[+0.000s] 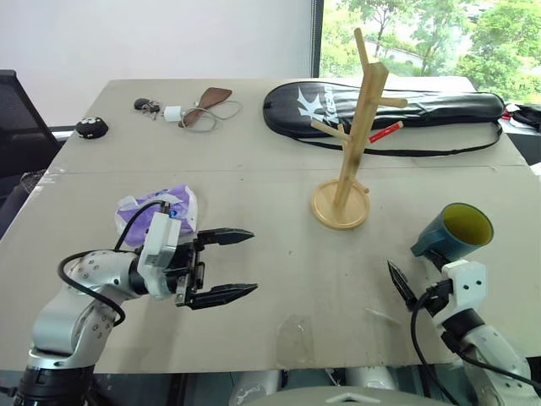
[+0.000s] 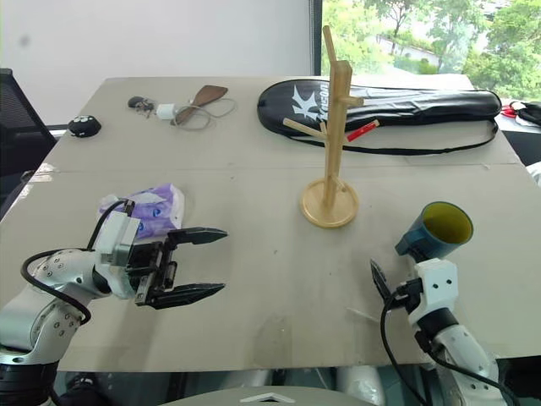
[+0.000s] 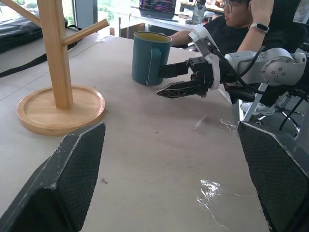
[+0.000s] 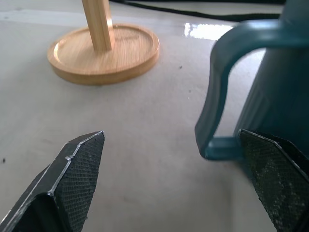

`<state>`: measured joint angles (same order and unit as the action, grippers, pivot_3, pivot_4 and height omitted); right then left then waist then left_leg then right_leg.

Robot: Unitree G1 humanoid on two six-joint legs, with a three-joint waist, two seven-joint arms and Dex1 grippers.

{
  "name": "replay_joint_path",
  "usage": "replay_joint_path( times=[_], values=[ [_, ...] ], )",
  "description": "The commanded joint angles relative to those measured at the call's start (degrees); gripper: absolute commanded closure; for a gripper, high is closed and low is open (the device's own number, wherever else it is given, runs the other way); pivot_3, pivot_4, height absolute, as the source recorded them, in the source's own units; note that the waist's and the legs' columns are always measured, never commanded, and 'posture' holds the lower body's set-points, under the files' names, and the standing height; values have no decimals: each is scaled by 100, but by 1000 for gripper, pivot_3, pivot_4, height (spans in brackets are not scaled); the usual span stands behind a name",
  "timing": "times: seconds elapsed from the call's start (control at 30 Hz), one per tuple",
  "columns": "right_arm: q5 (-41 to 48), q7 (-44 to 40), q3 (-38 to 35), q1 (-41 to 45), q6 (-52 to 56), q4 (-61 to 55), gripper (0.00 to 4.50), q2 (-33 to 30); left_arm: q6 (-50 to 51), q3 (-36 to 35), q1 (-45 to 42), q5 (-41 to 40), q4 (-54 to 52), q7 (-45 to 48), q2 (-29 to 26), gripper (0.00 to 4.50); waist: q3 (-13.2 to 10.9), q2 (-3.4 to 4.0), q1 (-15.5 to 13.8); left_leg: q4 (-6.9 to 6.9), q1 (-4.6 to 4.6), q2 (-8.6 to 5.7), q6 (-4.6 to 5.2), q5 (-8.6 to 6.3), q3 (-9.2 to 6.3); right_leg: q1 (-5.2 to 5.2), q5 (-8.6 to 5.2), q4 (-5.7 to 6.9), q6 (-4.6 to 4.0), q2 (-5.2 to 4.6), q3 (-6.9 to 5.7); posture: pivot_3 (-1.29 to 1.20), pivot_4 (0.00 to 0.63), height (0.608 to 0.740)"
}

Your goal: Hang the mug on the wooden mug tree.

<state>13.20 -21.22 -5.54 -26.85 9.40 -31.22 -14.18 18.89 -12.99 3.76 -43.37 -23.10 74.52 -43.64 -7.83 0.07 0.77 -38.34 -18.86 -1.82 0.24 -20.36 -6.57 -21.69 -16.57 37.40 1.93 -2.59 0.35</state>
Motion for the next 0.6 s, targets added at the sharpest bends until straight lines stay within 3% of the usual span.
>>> replay_joint_path(
  times=[0.03, 0.1, 0.2, 0.43, 0.6],
  values=[
    [6, 85, -15, 101, -62, -93, 0, 18, 7, -162, 27, -145, -255, -95, -40, 37, 0, 0, -7, 0, 0, 0, 0, 0, 0, 0, 0, 0, 0, 0, 0, 0, 150, 740],
    [26, 121, -25, 217, -28, -55, 0, 24, 32, -169, 42, -168, -298, -131, -52, 37, 1, -1, -4, 0, 0, 0, 0, 0, 1, 0, 0, 0, 0, 0, 1, 0, 150, 740],
    [37, 168, -36, 320, 20, -28, 915, 38, 70, -219, 96, -222, -389, -172, -75, 0, 0, -1, 1, -1, 0, 0, 0, 0, 2, 0, 0, 1, 0, 0, 2, 0, 150, 740],
    [21, 294, -160, 539, 130, 114, 4411, -8, 85, -229, 252, -259, -634, -325, -41, 0, 0, -1, 3, 0, 0, 0, 0, 0, 3, -1, 0, 1, 0, 0, 3, 0, 150, 740],
    [1, 239, -269, 520, 74, 108, 4411, -162, 158, -173, 313, -323, -768, -562, 26, 0, 0, 0, -7, 0, 0, 0, 0, 0, 3, -1, 0, 1, 0, 0, 3, 0, 150, 740]
  ],
)
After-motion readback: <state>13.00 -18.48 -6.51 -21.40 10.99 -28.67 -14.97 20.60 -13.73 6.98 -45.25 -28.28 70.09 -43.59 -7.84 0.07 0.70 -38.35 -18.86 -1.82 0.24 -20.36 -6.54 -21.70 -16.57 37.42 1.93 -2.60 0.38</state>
